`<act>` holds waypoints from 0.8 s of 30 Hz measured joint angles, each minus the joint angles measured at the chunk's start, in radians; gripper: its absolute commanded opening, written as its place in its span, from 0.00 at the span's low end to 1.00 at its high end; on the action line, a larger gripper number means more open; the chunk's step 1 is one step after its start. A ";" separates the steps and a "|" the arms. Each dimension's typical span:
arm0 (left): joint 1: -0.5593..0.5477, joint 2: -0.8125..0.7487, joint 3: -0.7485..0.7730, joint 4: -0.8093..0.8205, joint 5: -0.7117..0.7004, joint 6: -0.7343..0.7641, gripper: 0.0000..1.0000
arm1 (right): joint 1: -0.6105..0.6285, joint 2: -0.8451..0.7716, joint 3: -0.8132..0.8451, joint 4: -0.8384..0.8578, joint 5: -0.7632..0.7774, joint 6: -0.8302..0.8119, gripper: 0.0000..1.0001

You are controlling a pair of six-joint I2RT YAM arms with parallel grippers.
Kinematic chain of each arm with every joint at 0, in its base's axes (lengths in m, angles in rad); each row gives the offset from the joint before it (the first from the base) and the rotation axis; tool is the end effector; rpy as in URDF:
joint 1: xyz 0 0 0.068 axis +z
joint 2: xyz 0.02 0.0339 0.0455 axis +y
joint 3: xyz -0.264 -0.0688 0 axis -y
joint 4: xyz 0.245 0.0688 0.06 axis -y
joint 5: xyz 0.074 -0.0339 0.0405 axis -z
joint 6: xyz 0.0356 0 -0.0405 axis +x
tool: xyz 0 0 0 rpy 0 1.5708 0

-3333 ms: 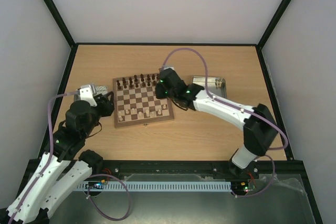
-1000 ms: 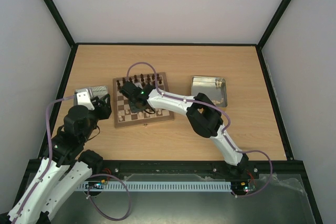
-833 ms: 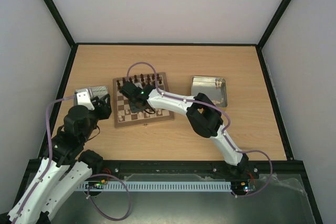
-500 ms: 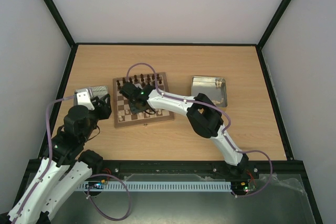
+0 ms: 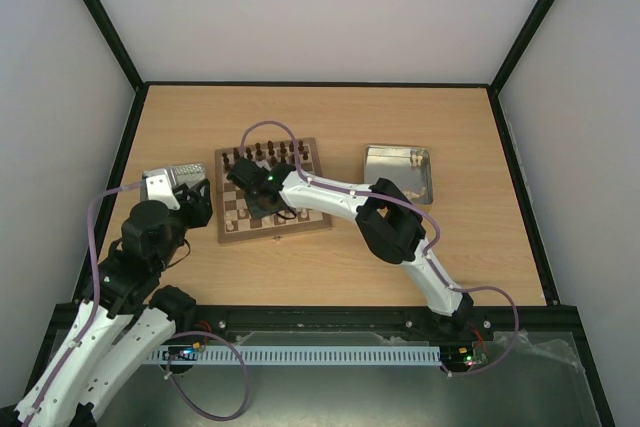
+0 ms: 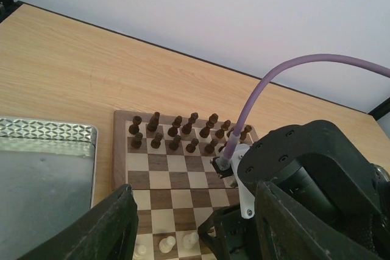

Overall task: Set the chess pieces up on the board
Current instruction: Place the chess piece on the chessboard, then pick up the chess piece from the storage box.

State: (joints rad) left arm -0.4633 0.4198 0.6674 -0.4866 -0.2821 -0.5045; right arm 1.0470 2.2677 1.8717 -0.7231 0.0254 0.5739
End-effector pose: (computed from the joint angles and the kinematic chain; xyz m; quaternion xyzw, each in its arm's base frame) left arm 0.1000 -0.0389 0.3137 -0.1029 0.7766 -0.1867 0.5928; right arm 0.2441 0.4208 0.1782 -0.2256 0.9481 0.1537 0.1633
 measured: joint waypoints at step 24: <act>0.009 0.019 0.000 0.002 0.012 0.004 0.56 | -0.104 -0.427 -0.285 0.079 0.234 0.105 0.32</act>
State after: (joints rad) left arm -0.4545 0.4385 0.6670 -0.4847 -0.2699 -0.5007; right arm 0.9428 1.8408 1.5871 -0.6441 0.2596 0.6785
